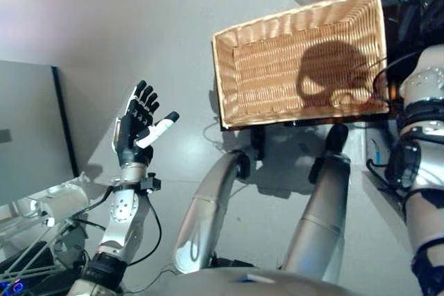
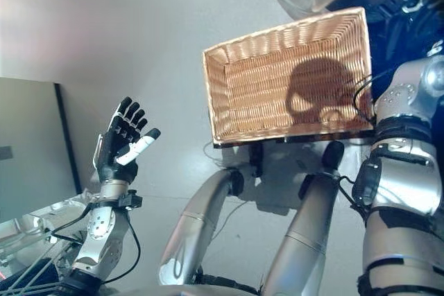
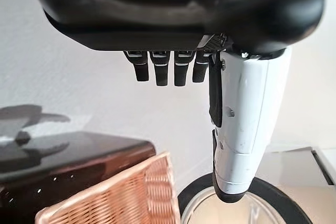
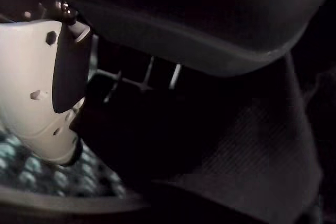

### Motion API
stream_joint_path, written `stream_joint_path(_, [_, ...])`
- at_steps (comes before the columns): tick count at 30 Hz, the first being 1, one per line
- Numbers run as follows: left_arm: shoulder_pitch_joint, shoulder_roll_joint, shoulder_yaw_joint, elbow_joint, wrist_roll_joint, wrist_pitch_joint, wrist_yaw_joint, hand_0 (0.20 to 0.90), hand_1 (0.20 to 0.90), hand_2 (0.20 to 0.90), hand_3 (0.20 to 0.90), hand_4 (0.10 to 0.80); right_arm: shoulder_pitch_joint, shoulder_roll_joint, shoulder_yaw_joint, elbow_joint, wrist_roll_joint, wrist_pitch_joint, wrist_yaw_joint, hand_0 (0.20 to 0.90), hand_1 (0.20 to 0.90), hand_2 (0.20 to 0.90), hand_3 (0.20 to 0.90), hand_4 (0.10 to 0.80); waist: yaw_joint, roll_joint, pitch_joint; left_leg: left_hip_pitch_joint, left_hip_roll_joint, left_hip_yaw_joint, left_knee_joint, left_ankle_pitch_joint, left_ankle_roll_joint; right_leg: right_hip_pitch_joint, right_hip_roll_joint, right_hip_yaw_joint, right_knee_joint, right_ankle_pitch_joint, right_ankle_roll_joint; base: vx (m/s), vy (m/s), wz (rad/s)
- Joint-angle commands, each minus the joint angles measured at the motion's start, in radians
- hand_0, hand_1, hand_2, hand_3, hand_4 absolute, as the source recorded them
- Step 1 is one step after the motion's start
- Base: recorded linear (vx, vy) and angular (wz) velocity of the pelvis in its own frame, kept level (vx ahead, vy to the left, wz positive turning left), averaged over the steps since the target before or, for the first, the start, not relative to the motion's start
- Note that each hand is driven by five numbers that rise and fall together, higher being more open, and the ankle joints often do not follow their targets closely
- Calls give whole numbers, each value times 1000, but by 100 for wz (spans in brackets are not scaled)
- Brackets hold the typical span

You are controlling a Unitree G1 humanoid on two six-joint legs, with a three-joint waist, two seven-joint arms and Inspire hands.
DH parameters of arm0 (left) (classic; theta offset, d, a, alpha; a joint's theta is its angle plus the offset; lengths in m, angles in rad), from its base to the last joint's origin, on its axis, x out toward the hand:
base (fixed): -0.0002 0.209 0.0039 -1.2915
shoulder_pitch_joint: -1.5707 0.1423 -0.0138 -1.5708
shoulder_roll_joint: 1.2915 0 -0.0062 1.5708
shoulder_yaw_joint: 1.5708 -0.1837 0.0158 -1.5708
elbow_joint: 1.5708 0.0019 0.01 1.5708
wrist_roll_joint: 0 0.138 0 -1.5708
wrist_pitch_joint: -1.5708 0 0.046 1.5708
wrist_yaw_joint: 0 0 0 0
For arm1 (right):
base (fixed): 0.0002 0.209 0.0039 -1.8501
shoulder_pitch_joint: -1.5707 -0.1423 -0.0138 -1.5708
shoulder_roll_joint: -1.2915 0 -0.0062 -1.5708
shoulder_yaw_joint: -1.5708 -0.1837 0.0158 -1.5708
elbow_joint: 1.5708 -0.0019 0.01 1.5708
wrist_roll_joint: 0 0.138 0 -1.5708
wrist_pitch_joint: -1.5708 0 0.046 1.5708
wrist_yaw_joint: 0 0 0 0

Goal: Pick up the clothes and place them into the washing machine

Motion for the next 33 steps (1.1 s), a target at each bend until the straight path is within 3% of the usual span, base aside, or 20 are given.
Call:
stream_joint_path(1, [43, 12, 95, -90, 0, -98, 42, 900, 900, 900, 900, 800, -68, -197, 176, -102, -127, -67, 18, 200, 200, 200, 200, 300, 6, 26, -96, -5, 56, -108, -1, -1, -141, 26, 73, -67, 95, -126, -97, -6, -17, -10])
stream_joint_path(16, [64, 29, 96, -74, -26, -101, 25, 900, 900, 900, 900, 800, -178, -247, 287, -29, -108, -53, 59, 200, 200, 200, 200, 300, 13, 3, -135, 36, 75, -102, -104, 32, -150, 45, 99, -68, 36, -111, -103, 3, -6, -8])
stream_joint_path(33, [68, 14, 132, -31, -47, -105, 29, 900, 900, 900, 900, 800, -147, -226, 258, -59, -121, -61, 54, 200, 200, 200, 200, 300, 18, 3, -162, 90, 69, -111, -200, 71, -164, 103, 91, -90, -30, -97, -102, 0, 0, 0])
